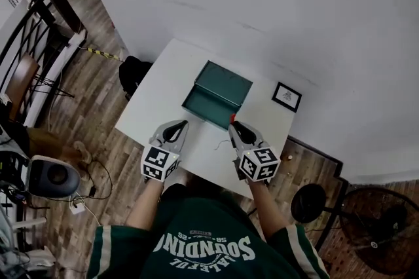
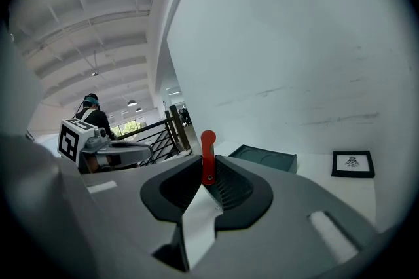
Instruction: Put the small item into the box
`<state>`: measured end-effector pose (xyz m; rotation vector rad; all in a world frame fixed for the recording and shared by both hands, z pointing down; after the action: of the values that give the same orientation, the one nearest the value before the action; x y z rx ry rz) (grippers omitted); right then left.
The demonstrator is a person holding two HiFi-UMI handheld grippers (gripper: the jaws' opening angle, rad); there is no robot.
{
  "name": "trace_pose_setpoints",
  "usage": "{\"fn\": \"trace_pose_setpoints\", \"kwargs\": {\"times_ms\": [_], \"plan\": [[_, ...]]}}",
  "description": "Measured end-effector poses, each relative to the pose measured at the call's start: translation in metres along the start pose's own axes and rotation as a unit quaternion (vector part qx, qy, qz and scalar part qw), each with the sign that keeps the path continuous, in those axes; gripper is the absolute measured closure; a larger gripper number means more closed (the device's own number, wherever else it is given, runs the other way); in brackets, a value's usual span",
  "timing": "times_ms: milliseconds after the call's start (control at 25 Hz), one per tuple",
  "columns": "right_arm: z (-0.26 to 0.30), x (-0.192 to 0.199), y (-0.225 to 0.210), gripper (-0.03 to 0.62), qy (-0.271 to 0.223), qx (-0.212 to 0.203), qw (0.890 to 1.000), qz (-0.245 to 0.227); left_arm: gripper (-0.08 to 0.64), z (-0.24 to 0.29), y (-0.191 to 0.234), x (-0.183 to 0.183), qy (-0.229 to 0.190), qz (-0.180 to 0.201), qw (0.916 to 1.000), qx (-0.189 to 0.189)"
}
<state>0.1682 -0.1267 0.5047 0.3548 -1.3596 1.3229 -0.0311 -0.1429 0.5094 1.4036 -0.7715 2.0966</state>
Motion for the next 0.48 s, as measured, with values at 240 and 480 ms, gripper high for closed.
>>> {"fn": "trace_pose_setpoints", "kwargs": {"times_ms": [240, 480], "plan": [[0.008, -0.007, -0.022, 0.532, 0.006, 0.009, 1.000, 0.009, 0.511, 0.024, 0.010, 0.004, 0.010, -0.009, 0.9999, 0.005], [0.014, -0.012, -0.031, 0.532, 0.003, 0.026, 1.000, 0.015, 0.511, 0.047, 0.020, 0.001, 0.004, -0.008, 0.9997, 0.022]]}}
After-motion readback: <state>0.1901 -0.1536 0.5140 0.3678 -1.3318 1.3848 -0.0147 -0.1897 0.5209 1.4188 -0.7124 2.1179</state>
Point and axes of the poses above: the fingertips, and each gripper's own axes: z forward along the fingers, y to its left, x out of its underside, the point moved 4 cm from there along -z, backward along the fingers, and after that the axes turned 11 degrees about z, right-handed, at the moved point
